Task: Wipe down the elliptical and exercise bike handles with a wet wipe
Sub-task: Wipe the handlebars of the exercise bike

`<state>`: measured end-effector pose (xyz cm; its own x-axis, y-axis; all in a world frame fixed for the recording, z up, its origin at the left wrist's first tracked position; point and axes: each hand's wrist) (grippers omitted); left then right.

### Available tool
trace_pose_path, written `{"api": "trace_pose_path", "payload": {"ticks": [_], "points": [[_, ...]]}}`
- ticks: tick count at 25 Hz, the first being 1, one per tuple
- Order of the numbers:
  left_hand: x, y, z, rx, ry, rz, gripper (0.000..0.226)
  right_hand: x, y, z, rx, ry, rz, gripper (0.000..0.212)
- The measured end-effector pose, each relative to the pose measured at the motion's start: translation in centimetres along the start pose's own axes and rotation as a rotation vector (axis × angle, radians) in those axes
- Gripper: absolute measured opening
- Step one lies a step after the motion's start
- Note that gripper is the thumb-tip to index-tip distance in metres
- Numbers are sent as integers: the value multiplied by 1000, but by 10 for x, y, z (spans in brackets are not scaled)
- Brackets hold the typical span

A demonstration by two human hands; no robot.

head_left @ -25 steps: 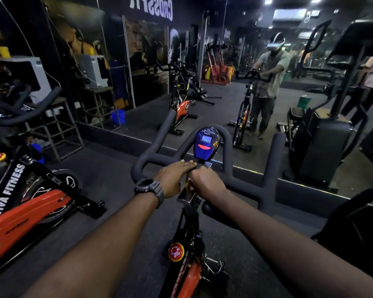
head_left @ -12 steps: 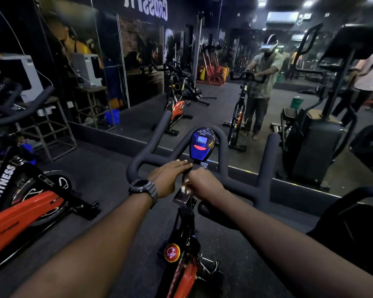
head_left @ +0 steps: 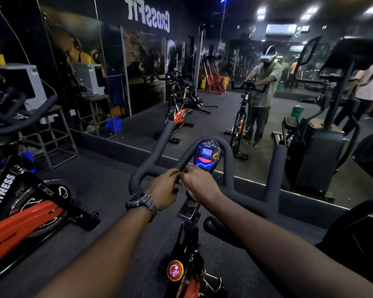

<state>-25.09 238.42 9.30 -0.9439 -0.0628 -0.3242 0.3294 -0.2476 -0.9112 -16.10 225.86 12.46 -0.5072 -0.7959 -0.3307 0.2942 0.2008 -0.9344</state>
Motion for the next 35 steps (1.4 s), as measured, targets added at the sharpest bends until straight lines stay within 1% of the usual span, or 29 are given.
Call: {"api": "trace_pose_path", "payload": {"ticks": [1,3,4,6,9,12,15,16,18,20,22,25,29,32,35], "points": [[0,1,-2,-1,-13,33,52,-10,-2,-2,-21,35,11,17],[2,2,-6,4,-107,66,56,-30,-4,-5,-60,72,18,15],[2,3,-8,19,-155,63,60,-39,-3,-5,-74,83,10,17],[1,2,-12,43,-188,41,62,-49,3,-7,-87,69,14,18],[-1,-4,-20,45,-166,24,59,-45,21,-6,-87,2,21,13],[-2,-10,-33,21,-138,14,47,-42,28,0,-79,-67,0,12],[-3,-14,-40,-79,-60,-43,41,-55,9,-9,-72,60,1,16],[-3,-16,-41,-103,-43,-48,43,-57,3,-17,-105,72,4,16],[2,-18,-48,-125,-85,-33,44,-55,3,-26,-167,6,2,11],[8,-18,-55,-123,-184,-20,40,-54,5,-24,-90,-40,-95,16],[11,-16,-60,-138,-225,-28,39,-63,4,-25,-56,-18,-148,18],[9,-14,-61,-188,-221,-58,45,-76,1,-40,-80,39,-128,21],[7,-14,-65,-142,-276,-89,66,-82,0,-28,-81,-25,-240,22],[6,-13,-68,-131,-274,-72,72,-91,6,-38,-54,-14,-196,24],[7,-13,-76,-66,-297,-70,80,-103,19,-61,-112,20,-183,25]]}}
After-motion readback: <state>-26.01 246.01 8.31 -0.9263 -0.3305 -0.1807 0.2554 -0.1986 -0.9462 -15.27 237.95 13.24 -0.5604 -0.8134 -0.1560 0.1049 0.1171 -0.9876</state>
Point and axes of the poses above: each hand's wrist, its own x-axis away from the middle knuckle, its own y-axis out of the palm, z = x × y, and after that the axes turned 13 degrees about y, right-handed
